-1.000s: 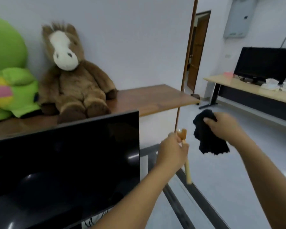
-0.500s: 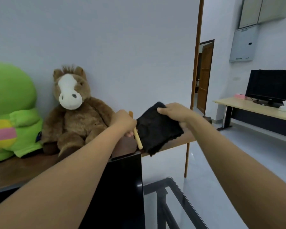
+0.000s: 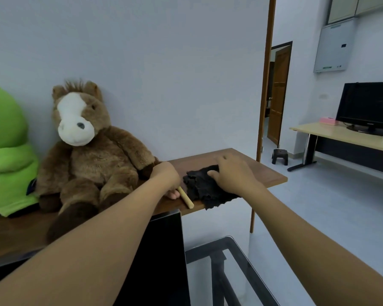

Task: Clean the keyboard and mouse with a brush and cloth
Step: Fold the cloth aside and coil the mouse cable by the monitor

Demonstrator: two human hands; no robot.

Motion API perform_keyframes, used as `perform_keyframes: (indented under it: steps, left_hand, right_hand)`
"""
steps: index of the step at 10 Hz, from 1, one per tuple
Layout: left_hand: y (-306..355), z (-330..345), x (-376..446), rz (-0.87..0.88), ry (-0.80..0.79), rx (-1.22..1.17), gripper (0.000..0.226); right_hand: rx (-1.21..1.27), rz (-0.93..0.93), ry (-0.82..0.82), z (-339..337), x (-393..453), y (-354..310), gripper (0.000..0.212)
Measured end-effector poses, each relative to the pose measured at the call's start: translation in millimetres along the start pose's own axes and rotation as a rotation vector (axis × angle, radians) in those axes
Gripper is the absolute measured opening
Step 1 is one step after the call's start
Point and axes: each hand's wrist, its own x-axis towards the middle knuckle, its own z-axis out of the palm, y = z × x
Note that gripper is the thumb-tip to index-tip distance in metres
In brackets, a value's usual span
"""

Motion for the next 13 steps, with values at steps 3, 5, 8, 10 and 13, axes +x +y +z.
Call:
perform_keyframes:
  steps: [3,5,8,10,13]
  left_hand:
    - [-15.8,-0.3,1.7,0.334,0.105,0.484,0.064]
    - [-28.7,9.1,2.3,0.277,-0.110,0.458,0.075]
    - [-30.9,8.6,-2.3,0.315,-0.077,0.432,0.074]
    - [-31.9,3.4,-16.0,0.368,-0.072,0.512,0.072]
    - [-45.0,-34.1,-58.8,0.480,0.055,0.372,0.067]
  right_hand:
    - [-0.009,-0.011,-0.345,14.0,-12.5,-13.0,0.067]
    - [-0.001,0.025,-0.319,10.2,-20.1,-3.9,0.058]
    - [-0.025,0.013,-0.262,-0.2,-23.3,-5.1,0.022]
    - [-0.080,0.159,-0.185,3.9,-27.3,15.2,0.022]
    - [0.110,0.171,-0.052,-41.0,-41.7,-30.1,0.032]
